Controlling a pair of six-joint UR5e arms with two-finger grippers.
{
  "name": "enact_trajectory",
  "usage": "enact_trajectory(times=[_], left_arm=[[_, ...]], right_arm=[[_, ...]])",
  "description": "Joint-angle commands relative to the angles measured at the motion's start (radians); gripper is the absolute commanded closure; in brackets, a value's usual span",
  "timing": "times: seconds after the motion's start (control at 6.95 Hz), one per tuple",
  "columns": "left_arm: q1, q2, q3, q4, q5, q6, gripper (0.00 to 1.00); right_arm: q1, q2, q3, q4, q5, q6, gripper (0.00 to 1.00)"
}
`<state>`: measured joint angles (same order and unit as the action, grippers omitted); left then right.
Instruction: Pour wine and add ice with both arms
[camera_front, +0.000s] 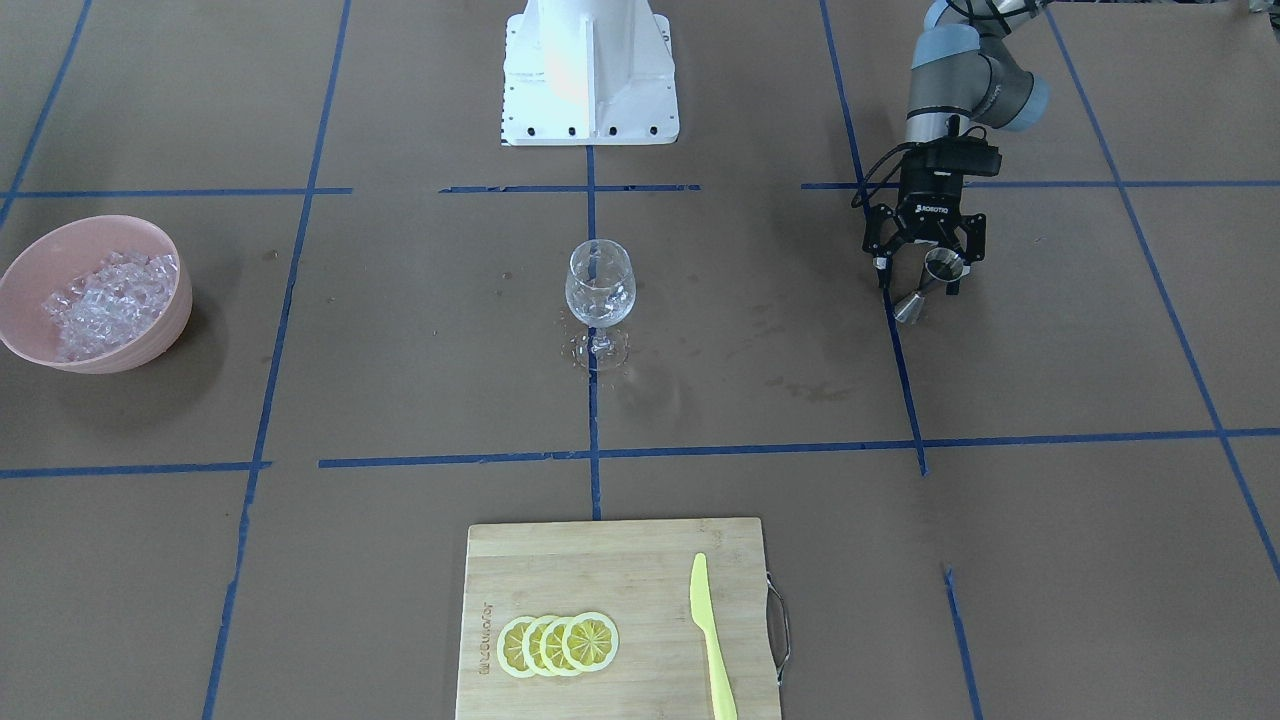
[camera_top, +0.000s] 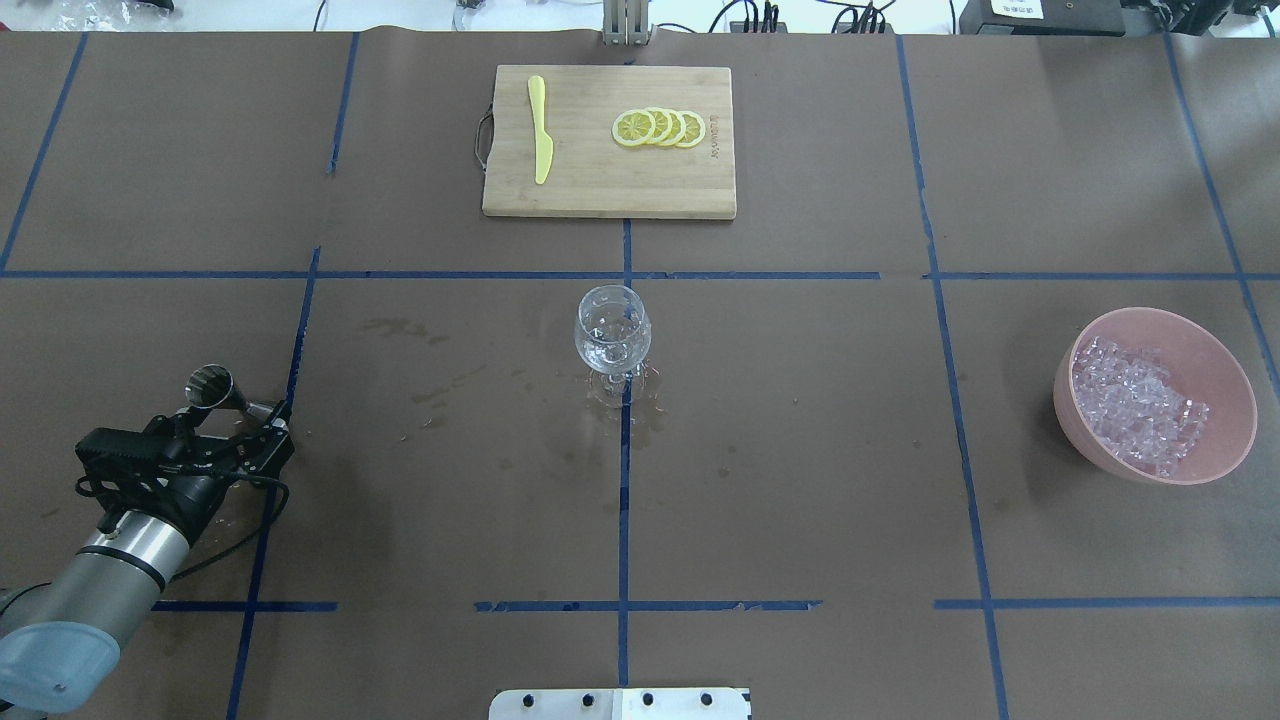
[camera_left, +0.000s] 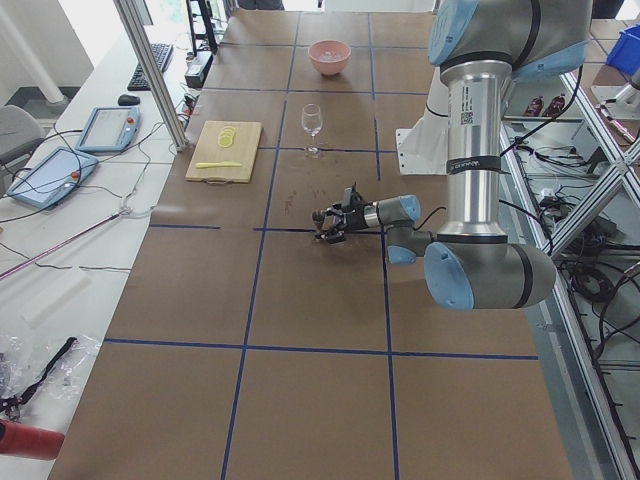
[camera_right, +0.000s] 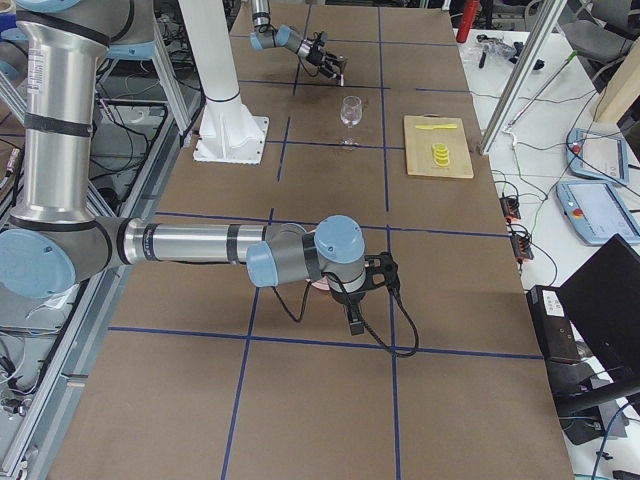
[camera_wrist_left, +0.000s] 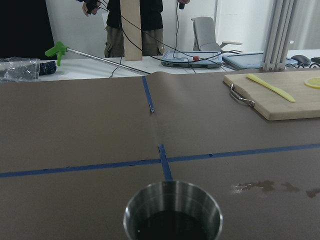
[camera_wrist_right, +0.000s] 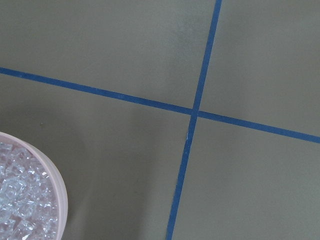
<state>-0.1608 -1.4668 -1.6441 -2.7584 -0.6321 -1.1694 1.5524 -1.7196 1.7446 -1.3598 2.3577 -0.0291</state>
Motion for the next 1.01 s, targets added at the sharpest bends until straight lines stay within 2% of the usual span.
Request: enact_trajectory(times=[0.0,0.43,0.72,0.86], left_arm=[[0.001,-0.004,0.009,-0.001,0.0,-0.009,0.47],[0.0,0.002,0.012,-0.012,0.043,-0.01,0.53],[0.0,0.002,0.013,-0.012,0.054,-0.01,0.53],[0.001,0.002,0.023,-0.012,0.055,-0.01,0.6]], right_arm=[[0.0,0.0,0.003,0.001,0.0,0.0,0.0],[0.0,0.0,0.003,0.001,0.0,0.0,0.0],[0.0,0.0,0.003,0.001,0.0,0.0,0.0],[0.0,0.0,0.003,0.001,0.0,0.0,0.0]])
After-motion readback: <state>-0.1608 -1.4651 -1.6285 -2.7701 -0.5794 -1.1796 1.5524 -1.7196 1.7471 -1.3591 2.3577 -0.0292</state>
